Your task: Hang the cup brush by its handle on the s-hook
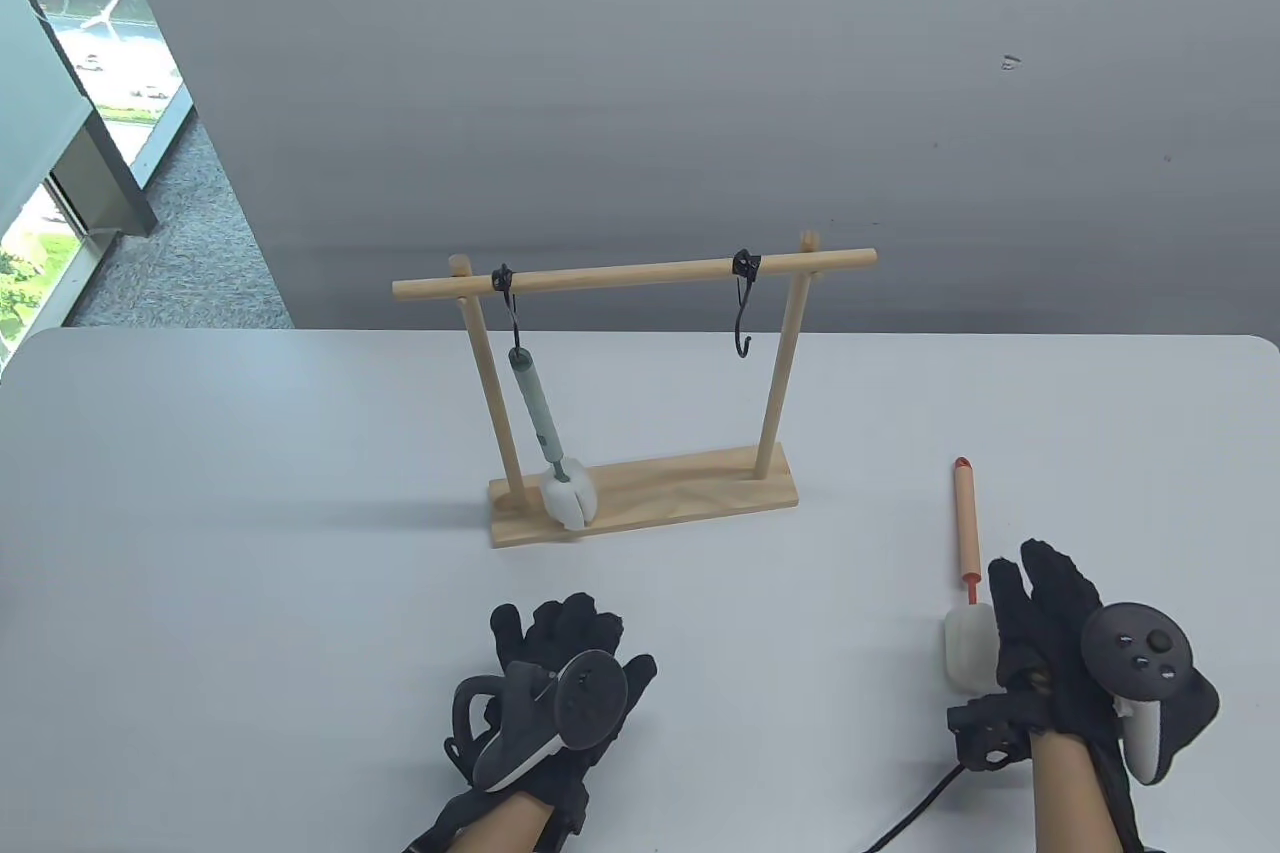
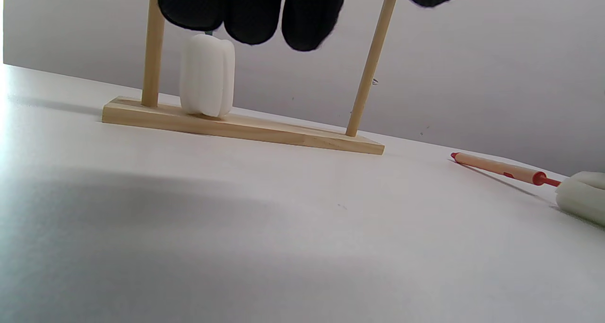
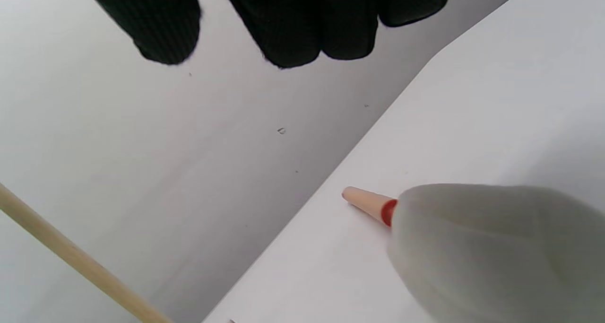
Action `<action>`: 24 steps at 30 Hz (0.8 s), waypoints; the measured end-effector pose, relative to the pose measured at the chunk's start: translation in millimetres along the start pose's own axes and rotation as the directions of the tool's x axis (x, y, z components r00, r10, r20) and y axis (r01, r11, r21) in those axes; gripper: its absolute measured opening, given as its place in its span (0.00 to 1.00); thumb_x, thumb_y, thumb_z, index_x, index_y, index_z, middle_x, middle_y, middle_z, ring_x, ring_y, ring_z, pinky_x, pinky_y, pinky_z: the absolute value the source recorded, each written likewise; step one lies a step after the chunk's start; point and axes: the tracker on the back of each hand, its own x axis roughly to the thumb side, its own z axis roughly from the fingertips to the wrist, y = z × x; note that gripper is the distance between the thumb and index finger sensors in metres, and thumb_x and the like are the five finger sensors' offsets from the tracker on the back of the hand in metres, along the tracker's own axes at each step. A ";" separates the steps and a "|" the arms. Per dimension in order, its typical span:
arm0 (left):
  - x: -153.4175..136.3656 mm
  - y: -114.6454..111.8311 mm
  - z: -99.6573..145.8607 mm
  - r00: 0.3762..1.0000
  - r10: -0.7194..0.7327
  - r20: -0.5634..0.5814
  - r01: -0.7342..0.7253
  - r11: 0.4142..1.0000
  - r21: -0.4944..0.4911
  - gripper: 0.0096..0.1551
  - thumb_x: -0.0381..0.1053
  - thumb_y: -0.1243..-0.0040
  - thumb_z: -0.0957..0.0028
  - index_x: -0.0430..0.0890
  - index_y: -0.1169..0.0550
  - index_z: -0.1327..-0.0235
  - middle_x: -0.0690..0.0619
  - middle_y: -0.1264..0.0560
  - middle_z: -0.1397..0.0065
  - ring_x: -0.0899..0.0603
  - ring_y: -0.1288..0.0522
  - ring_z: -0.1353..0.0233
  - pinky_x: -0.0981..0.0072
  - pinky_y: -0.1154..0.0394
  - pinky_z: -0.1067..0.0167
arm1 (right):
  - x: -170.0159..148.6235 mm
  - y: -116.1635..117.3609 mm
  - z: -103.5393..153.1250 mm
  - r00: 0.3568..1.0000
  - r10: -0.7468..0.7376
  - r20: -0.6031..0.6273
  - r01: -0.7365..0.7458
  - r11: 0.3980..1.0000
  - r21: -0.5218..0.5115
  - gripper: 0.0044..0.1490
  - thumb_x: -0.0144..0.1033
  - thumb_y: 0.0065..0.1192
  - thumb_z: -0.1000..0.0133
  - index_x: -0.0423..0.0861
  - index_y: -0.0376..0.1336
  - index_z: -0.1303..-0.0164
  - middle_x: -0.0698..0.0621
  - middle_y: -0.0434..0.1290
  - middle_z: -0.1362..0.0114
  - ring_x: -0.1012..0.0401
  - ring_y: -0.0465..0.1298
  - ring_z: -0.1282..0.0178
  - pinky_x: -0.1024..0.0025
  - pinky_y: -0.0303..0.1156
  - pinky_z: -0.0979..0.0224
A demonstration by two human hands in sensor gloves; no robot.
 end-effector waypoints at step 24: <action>-22.4 -15.7 2.7 0.993 0.110 0.032 -0.107 0.991 -0.075 0.34 0.68 0.55 0.46 0.52 0.25 0.33 0.44 0.29 0.22 0.33 0.29 0.23 0.27 0.50 0.28 | 23.7 83.8 -76.0 0.684 0.689 -0.240 -0.585 0.714 0.385 0.47 0.49 0.61 0.38 0.37 0.50 0.17 0.36 0.43 0.13 0.35 0.40 0.13 0.24 0.31 0.25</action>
